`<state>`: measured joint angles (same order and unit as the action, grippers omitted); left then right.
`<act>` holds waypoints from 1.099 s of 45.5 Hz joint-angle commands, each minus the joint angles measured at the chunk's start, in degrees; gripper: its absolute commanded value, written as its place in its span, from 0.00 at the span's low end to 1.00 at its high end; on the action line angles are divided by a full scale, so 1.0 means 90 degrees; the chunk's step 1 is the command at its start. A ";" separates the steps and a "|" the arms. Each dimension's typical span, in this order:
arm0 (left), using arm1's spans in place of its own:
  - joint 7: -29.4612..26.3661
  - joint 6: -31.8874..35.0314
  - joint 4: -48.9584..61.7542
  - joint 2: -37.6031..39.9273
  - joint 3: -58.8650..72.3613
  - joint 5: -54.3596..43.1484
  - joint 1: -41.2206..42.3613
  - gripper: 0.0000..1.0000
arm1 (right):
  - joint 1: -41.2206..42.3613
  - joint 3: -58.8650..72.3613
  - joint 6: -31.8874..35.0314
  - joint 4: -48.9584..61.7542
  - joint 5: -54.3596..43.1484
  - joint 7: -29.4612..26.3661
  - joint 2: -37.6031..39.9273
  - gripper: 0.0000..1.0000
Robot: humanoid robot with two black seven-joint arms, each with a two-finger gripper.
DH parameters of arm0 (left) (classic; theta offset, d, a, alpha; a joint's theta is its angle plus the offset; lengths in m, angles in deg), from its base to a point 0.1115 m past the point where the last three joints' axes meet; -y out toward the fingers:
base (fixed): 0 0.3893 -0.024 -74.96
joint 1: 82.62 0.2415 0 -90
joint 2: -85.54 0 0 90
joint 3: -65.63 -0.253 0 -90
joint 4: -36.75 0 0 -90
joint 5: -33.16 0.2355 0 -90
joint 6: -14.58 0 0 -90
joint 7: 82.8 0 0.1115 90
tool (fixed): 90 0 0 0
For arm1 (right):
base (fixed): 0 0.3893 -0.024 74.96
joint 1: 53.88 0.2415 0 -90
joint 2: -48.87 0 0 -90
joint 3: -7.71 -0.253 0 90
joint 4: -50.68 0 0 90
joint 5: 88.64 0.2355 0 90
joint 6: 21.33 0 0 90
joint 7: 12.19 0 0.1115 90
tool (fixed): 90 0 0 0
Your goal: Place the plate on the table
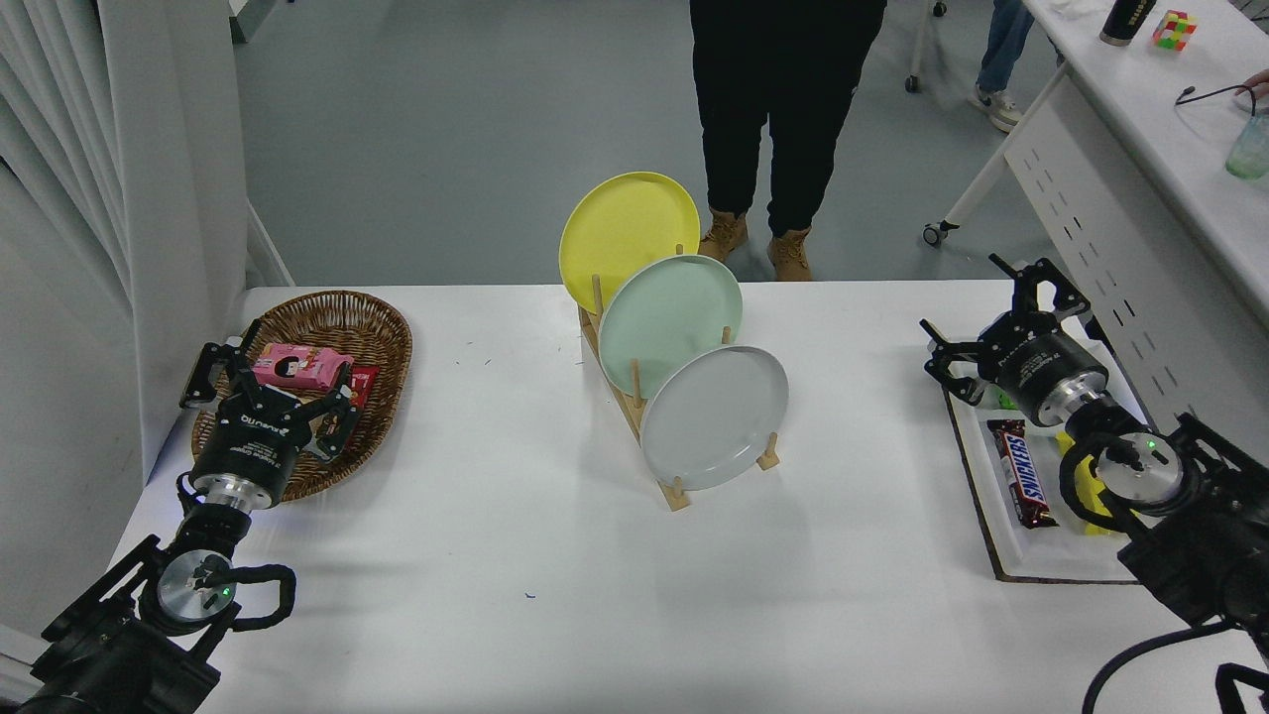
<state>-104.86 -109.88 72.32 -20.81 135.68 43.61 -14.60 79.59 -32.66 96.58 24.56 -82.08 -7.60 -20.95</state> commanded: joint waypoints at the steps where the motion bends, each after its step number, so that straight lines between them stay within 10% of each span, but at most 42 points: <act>1: 0.0000 0.0000 0.0003 0.0000 0.0000 0.0000 0.0000 0.98 | -0.0161 0.0696 -0.0034 -0.0984 0.0081 -0.0002 0.0424 0.99; 50: 0.0000 0.0000 -0.0007 0.0000 0.0000 0.0000 0.0000 0.98 | 0.0288 0.2318 -0.1147 -0.2577 0.0208 0.0008 0.0463 0.93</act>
<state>-104.86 -109.87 72.30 -20.81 135.68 43.62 -14.59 81.13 -13.84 89.40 1.79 -80.25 -7.53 -14.89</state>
